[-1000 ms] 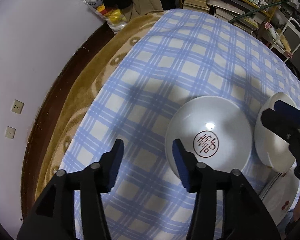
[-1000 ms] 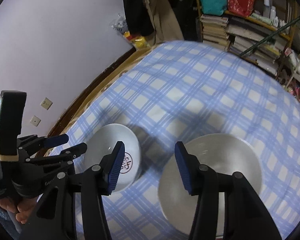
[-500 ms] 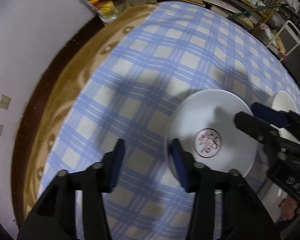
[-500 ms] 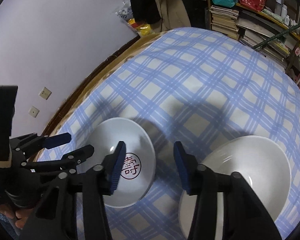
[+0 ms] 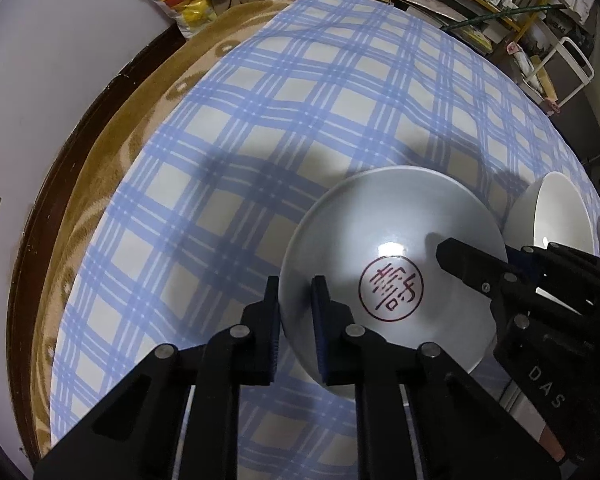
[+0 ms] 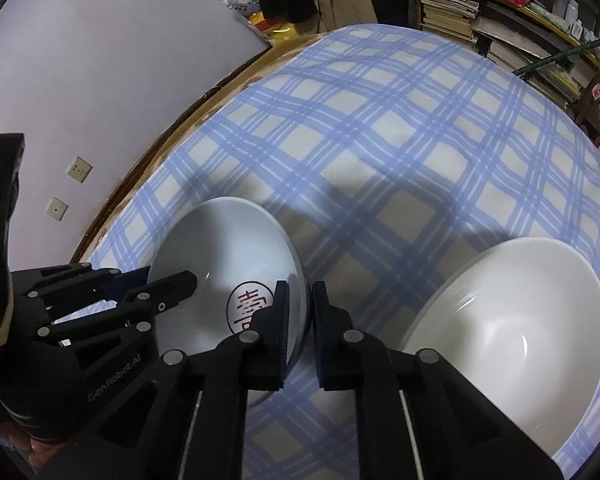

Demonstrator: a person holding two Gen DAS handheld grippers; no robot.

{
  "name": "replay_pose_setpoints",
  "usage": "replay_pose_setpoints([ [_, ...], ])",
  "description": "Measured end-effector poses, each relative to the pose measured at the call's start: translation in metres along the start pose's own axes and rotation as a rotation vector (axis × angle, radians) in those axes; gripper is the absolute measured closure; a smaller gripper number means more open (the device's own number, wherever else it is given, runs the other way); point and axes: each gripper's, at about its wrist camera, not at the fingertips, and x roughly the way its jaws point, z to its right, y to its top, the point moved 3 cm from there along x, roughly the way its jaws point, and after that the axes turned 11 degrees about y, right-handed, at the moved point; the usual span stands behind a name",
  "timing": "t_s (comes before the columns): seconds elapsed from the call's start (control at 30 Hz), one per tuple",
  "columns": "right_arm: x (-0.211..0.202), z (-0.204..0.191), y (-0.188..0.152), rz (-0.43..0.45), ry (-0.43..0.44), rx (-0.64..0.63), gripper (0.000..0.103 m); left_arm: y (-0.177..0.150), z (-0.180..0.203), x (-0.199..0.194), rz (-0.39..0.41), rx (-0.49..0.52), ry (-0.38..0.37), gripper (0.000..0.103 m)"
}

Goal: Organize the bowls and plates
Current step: 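Grip a red-seal white bowl with left tool while right tool grips another, then carry both red-seal bowls across the table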

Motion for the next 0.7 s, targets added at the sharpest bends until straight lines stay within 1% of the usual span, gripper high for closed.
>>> replay_pose_setpoints([
  [0.07, -0.001, 0.0, 0.0, 0.004, -0.001, 0.004, 0.091, 0.0, 0.0, -0.003, 0.0, 0.001, 0.006, 0.089],
  [0.2, -0.008, 0.0, 0.0, 0.011, 0.014, 0.027, 0.092, -0.001, 0.007, -0.016, 0.037, 0.047, 0.053, 0.089],
  [0.33, -0.019, 0.0, 0.001, 0.039, 0.009, 0.032, 0.092, 0.002, 0.009, -0.035, 0.068, 0.059, 0.052, 0.089],
  [0.5, -0.042, 0.001, 0.006, 0.089, 0.037, 0.05, 0.092, 0.01, 0.012, -0.061, 0.093, 0.044, 0.045, 0.089],
  [0.7, -0.074, 0.005, 0.012, 0.147, 0.039, 0.053, 0.092, 0.02, 0.032, -0.094, 0.164, 0.074, 0.07, 0.089],
])
